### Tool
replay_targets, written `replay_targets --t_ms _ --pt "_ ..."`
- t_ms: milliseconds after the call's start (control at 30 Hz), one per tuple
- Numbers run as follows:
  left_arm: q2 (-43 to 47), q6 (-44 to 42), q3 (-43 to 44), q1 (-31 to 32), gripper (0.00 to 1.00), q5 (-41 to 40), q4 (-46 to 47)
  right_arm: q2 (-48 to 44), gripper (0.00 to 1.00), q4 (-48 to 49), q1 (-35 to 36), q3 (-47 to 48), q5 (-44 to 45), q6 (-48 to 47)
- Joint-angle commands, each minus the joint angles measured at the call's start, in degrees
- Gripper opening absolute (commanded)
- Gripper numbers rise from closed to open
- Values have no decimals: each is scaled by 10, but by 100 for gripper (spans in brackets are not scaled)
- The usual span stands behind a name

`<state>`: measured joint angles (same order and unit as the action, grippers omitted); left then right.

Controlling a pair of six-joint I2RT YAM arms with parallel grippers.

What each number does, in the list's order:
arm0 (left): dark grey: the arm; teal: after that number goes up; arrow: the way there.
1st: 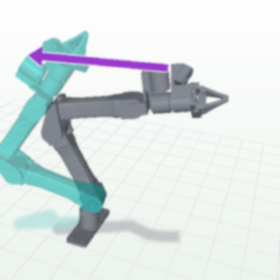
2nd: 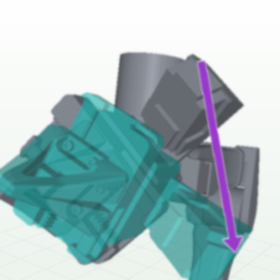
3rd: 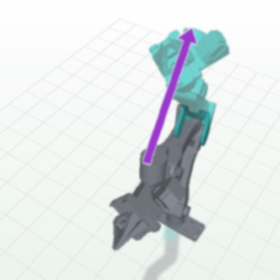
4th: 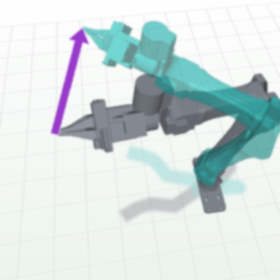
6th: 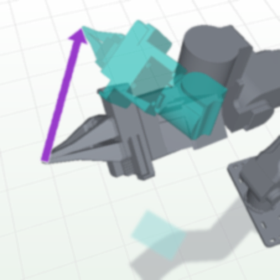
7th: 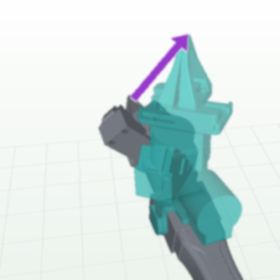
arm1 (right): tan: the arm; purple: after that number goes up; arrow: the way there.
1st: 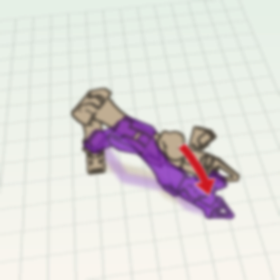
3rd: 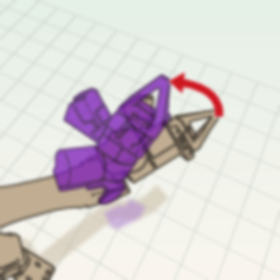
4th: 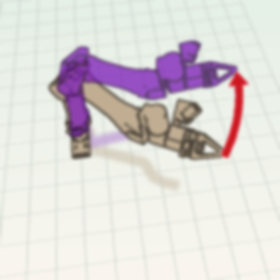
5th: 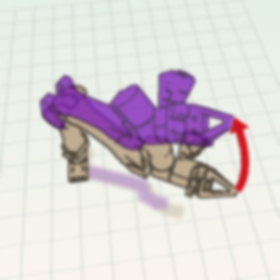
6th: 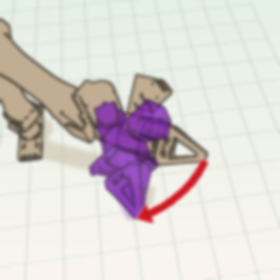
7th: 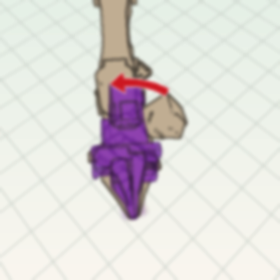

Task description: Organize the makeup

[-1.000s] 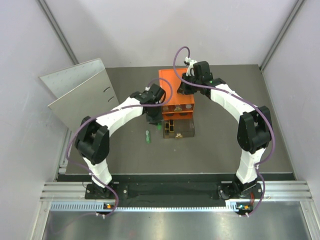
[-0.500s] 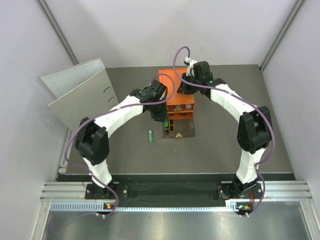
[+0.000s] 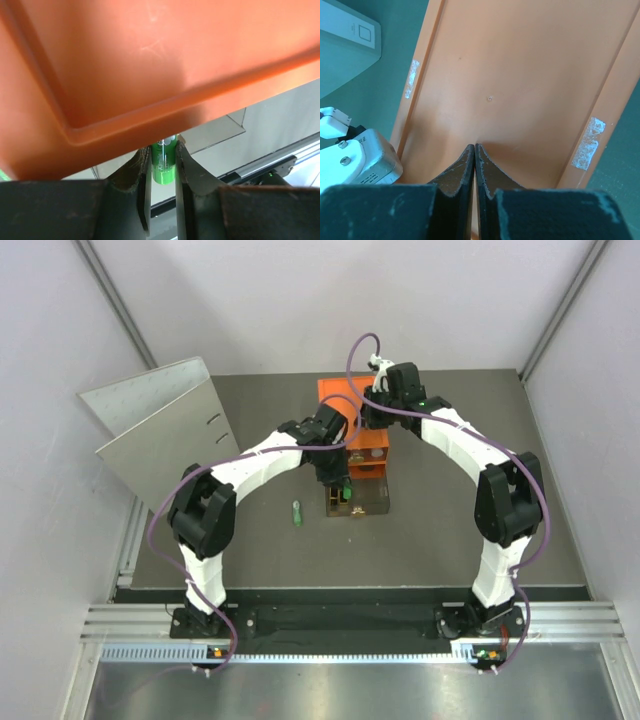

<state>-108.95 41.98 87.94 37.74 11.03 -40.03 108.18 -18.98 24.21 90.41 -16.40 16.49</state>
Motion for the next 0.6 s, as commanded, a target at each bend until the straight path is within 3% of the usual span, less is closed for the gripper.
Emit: replay_targets --t_ms 0,67,200,433,567 --pt "-27 4 17 1 29 28 49 17 3 -71 -5 -19 8 -16" --pt "-25 4 17 2 46 31 48 17 3 -72 -5 -19 8 -17" --pt "-15 -2 16 2 62 28 37 19 3 -71 -5 -19 8 -16" --pt "58 -13 -10 1 61 -14 0 19 3 -70 -5 -19 7 -17" --pt "127 -19 -58 0 59 -86 -36 19 3 -69 -5 -18 3 -16"
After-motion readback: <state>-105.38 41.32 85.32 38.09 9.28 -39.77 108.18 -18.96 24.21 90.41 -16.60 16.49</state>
